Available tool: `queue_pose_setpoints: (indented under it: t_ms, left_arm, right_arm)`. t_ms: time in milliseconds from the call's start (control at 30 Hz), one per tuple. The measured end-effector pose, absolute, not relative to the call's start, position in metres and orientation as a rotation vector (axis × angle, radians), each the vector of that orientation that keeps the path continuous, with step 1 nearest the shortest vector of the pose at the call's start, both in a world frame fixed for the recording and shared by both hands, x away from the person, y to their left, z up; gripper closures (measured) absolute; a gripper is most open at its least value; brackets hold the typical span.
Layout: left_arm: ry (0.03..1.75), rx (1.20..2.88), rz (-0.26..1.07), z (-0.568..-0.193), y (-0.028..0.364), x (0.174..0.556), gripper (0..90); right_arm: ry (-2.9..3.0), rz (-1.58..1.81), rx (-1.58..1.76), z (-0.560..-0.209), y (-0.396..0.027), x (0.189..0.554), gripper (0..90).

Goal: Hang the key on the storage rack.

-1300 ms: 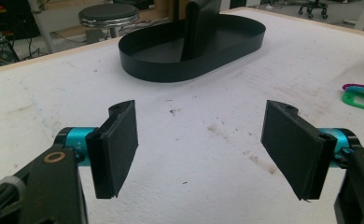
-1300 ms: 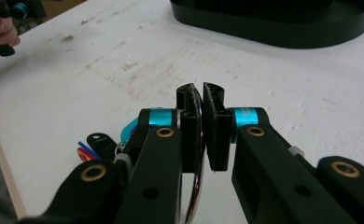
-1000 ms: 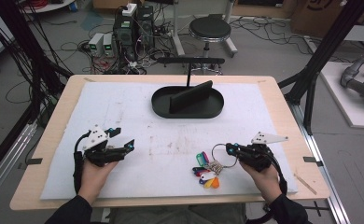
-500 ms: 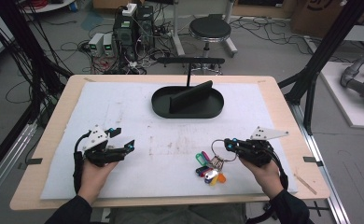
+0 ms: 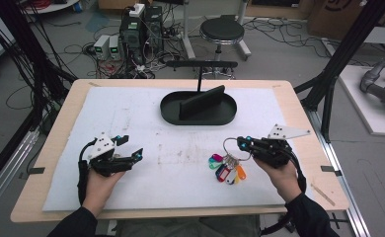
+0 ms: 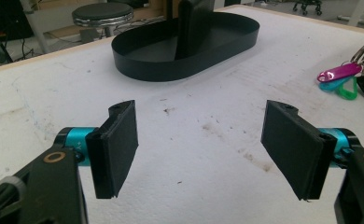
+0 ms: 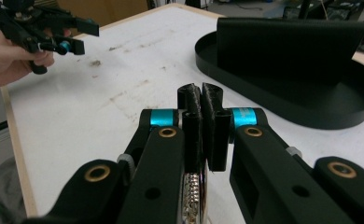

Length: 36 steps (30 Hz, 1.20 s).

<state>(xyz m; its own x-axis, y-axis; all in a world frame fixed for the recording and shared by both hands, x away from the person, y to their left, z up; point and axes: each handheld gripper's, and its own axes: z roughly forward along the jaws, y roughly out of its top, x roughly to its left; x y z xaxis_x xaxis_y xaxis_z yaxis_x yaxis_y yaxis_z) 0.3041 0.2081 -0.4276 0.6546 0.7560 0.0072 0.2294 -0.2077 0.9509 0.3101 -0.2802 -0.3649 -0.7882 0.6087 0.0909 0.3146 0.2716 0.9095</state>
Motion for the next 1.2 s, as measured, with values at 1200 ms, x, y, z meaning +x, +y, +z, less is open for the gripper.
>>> queue_pose_setpoints:
  t_ms: [1200]
  left_arm:
    - [0.783,1.756,0.578,-0.428,0.209,0.305,27.2]
  right_arm:
    - [2.176,1.604,0.751,-0.304,-0.280,0.354,87.7]
